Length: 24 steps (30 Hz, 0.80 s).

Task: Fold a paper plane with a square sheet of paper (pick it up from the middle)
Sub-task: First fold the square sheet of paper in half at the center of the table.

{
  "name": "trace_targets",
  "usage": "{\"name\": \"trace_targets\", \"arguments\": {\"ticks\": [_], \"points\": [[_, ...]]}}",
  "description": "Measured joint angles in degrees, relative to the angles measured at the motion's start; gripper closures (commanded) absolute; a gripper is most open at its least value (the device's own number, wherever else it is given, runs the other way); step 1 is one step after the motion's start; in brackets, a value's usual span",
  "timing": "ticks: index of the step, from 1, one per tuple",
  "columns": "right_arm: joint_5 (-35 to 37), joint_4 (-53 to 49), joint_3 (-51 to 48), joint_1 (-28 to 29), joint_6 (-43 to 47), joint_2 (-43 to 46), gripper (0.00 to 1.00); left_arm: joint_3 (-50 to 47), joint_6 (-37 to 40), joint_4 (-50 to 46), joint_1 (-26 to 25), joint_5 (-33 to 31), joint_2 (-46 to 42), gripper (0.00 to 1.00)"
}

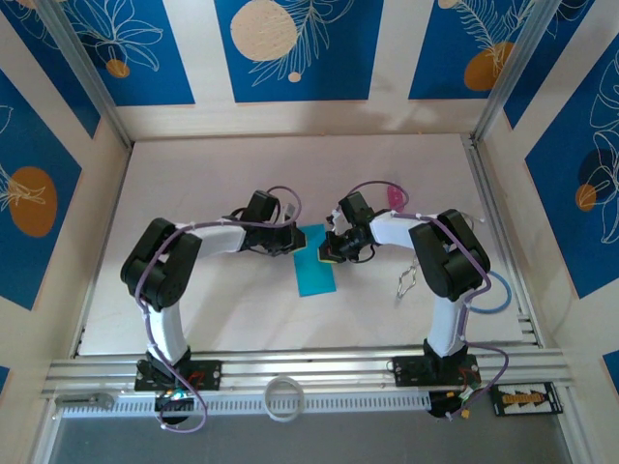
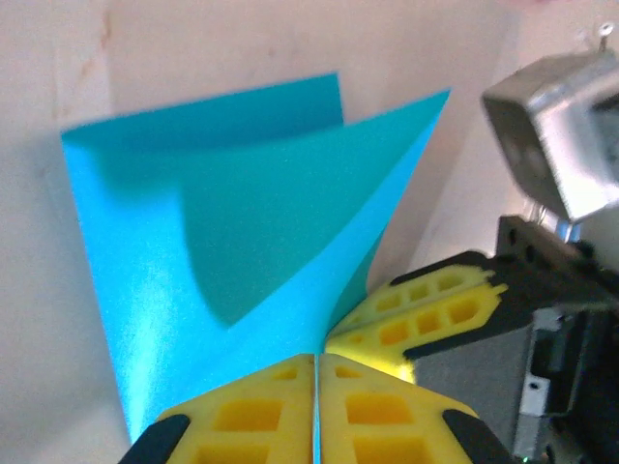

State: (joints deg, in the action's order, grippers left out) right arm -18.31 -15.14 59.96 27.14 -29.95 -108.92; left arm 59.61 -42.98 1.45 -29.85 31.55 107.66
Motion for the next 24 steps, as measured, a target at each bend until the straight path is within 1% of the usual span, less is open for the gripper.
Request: {"name": "trace_targets", "arguments": {"ticks": [7,15,19,24], "points": [[-0.09,-0.2,0.04,0.0,0.63,-0.07,0.98,0.22,0.46,0.42,0.72,-0.04,4.37,0.91],[-0.13,-0.37,0.04,-0.02,1.44,-0.07,0.99,0.52,1.22,0.33,1.84,1.7,4.81,0.9],[-0.13,-0.57,0.17,-0.07,1.51,-0.07,0.99,3.02,2.89,-3.04,2.32,1.66,4.81,0.89],[-0.11,-0.96,0.42,-0.11,1.9,-0.17,0.99,6.54,4.59,-4.57,3.37,1.7,5.64,0.9]]}}
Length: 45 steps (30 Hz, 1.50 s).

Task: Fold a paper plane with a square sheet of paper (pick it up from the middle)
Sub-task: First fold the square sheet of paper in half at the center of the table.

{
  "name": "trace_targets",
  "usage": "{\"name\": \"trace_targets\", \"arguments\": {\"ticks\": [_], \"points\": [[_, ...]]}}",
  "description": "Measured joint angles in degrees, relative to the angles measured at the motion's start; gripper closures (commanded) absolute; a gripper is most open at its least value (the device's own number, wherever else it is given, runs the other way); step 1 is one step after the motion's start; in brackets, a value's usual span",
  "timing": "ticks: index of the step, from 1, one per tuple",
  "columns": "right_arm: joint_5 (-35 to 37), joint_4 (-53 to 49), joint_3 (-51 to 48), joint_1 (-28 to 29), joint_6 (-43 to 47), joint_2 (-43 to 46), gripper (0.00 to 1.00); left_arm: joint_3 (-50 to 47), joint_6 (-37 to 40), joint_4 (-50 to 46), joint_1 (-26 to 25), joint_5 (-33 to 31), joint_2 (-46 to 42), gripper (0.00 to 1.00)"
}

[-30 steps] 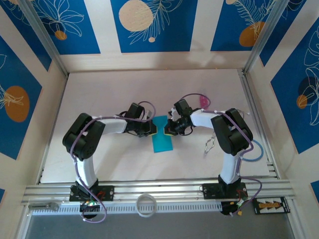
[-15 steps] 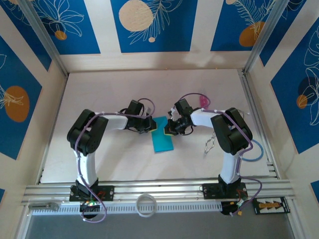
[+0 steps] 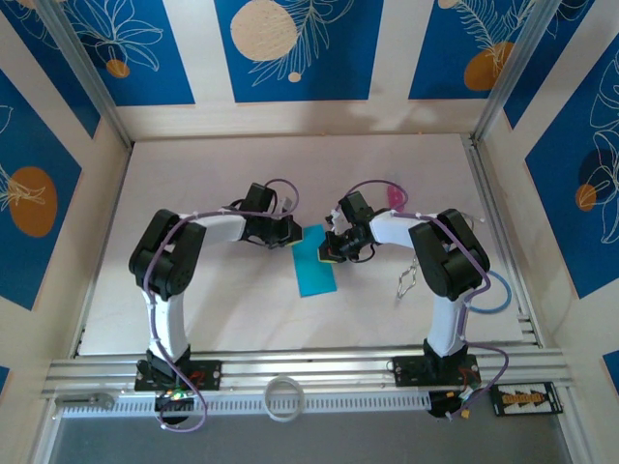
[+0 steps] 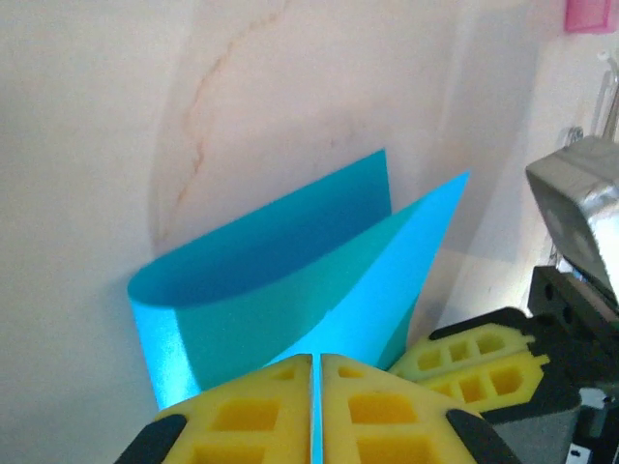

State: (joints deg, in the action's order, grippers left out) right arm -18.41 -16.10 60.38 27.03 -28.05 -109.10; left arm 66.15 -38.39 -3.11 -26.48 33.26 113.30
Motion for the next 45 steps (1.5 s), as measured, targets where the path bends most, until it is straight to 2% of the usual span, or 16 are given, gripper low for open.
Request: {"name": "trace_targets", "arguments": {"ticks": [5,29,40,45], "points": [[0.0,-0.11,0.0,-0.04,0.15,0.0,0.99,1.14,1.03,-0.79,0.35,0.44,3.21,0.91],[-0.02,-0.26,0.0,-0.07,0.15,0.0,0.99,7.23,2.08,-7.34,3.39,0.76,6.1,0.96],[-0.09,-0.22,-0.02,-0.11,0.11,0.0,0.99,13.42,1.95,-14.8,4.09,-4.79,7.67,1.0],[-0.85,-0.02,-0.17,-0.39,-0.55,0.0,0.98,14.29,1.88,-15.87,4.68,-6.62,7.61,0.97]]}}
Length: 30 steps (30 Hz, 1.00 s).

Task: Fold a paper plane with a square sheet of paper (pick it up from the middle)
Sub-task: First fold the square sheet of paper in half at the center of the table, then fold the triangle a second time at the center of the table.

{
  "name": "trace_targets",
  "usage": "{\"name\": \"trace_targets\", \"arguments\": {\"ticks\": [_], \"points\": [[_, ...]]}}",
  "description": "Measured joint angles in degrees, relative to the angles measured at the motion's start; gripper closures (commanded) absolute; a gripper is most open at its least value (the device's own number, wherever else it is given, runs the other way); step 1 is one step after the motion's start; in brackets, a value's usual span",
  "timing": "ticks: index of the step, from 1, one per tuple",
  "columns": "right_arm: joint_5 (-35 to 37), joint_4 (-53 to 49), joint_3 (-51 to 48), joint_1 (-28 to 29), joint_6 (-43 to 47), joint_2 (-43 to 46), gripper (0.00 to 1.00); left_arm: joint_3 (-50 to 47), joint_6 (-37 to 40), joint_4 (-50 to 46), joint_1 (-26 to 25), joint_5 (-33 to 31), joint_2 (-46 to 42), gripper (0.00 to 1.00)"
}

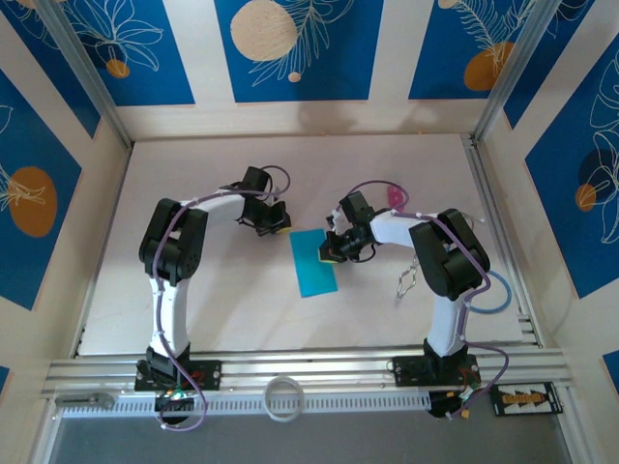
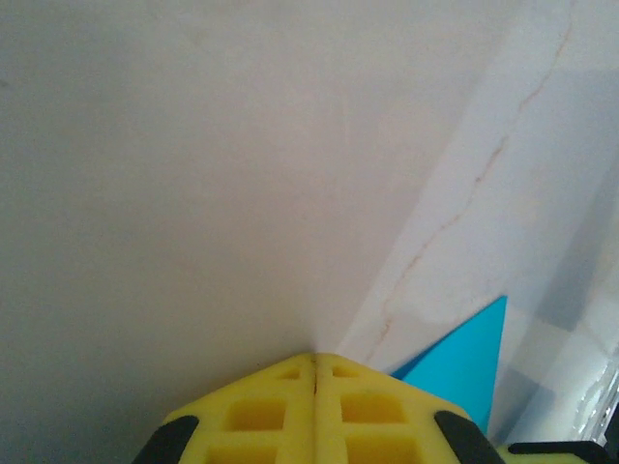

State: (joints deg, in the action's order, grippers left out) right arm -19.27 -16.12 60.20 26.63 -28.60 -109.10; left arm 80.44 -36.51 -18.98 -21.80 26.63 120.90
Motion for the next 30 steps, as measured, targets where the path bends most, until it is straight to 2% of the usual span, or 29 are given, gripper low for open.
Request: {"name": "trace_targets", "arguments": {"ticks": [7,12,20,25,30], "points": [[-1.77,0.98,-0.98,-0.15,-3.67,0.44,0.91,-1.88,-0.48,-0.24,0.61,-1.22,-6.91,0.93],[-2.99,4.61,-5.01,-0.37,-8.39,5.95,0.76,-5.11,-0.66,1.27,-0.74,0.11,-14.12,0.93],[0.07,8.26,-9.46,-5.62,-14.23,23.74,0.77,-9.18,-1.09,3.54,-4.42,3.61,-15.1,0.93],[0.28,7.61,-15.47,-5.33,-17.03,24.94,0.77,-9.16,-1.79,5.31,-5.62,4.26,-12.48,0.93],[1.77,5.49,-19.04,-2.12,-20.74,24.33,0.79,-8.04,-1.97,4.57,-5.6,3.34,-8.46,0.93]]}}
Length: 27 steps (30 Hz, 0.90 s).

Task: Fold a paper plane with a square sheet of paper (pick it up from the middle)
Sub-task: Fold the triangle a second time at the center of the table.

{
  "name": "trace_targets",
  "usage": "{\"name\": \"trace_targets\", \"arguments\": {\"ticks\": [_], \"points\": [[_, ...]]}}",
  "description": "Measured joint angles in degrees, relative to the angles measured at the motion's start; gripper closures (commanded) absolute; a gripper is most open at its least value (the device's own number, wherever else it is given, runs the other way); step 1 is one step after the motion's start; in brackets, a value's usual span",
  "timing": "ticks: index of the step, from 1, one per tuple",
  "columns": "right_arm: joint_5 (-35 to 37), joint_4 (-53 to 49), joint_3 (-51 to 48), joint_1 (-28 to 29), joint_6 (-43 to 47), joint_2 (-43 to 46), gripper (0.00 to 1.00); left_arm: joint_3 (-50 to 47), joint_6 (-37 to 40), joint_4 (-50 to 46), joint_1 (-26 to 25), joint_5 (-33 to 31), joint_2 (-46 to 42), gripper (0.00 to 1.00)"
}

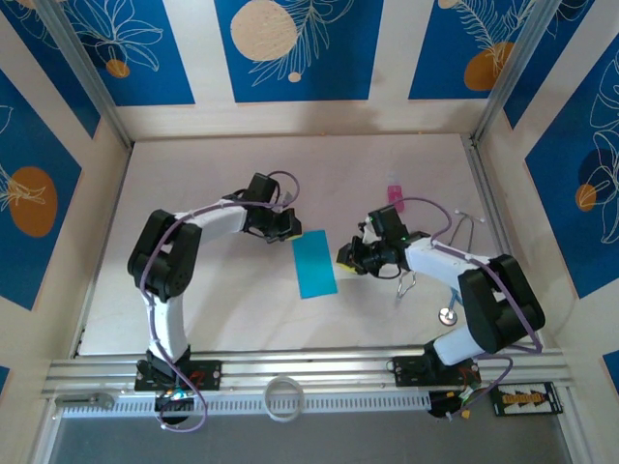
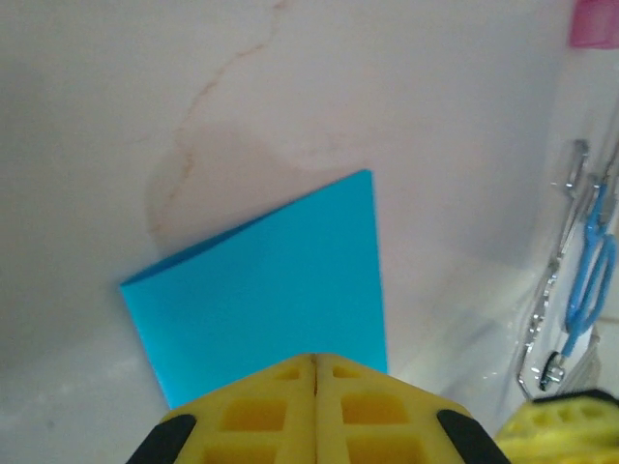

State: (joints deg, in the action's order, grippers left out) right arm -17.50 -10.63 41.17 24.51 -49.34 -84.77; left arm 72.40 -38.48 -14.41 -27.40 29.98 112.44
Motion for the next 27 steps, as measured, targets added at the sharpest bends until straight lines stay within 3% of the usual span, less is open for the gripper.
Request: {"name": "trace_targets", "arguments": {"ticks": [6,20,27], "points": [[0.2,-0.59,-0.07,2.03,-2.32,-1.84,0.79,0.66,0.0,0.07,0.0,-0.46,2.93,0.94],[-0.76,-2.47,-1.14,2.93,-3.3,-4.94,0.66,-2.91,-0.22,5.2,0.22,-1.22,3.58,0.95],[-1.22,-2.69,-1.46,3.21,-3.28,-5.64,0.66,-3.41,-0.2,6.14,0.28,-1.01,3.5,0.95]]}}
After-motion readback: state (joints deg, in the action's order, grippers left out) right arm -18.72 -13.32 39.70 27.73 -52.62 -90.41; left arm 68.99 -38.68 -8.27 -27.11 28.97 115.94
